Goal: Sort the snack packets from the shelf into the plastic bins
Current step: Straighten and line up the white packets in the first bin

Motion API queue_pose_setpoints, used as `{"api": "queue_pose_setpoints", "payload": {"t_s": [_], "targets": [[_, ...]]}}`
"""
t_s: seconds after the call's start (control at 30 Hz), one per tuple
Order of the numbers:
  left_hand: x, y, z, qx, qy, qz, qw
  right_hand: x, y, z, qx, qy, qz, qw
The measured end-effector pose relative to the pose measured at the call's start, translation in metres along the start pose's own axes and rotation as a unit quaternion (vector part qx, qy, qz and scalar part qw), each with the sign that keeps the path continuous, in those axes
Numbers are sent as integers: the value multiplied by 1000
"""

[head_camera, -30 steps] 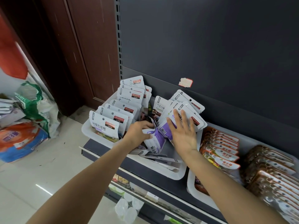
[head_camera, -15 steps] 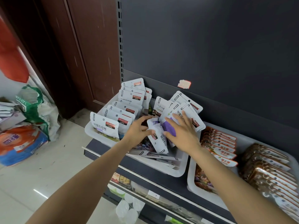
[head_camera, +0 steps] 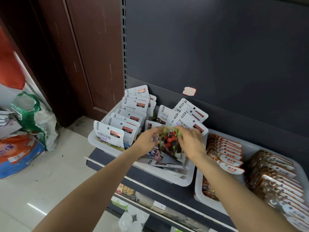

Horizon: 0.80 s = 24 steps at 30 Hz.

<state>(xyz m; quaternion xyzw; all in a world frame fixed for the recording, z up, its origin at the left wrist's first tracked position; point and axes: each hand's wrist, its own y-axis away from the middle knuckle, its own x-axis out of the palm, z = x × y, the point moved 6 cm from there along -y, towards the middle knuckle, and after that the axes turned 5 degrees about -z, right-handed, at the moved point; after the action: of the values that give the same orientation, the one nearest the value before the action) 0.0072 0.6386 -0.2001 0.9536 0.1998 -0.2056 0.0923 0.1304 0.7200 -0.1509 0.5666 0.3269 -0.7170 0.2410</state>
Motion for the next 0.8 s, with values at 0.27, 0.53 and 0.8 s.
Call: {"api": "queue_pose_setpoints", "payload": {"t_s": [0.27, 0.53, 0.8], "targets": [[-1, -16, 7, -92, -158, -36, 982, -4, -6, -16, 62, -43, 57, 995], [22, -20, 13, -87, -11, 30, 996, 6, -2, -12, 6, -26, 80, 996], [5, -23, 32, -86, 43, 11, 995, 38, -8, 13, -113, 109, 100, 983]]}}
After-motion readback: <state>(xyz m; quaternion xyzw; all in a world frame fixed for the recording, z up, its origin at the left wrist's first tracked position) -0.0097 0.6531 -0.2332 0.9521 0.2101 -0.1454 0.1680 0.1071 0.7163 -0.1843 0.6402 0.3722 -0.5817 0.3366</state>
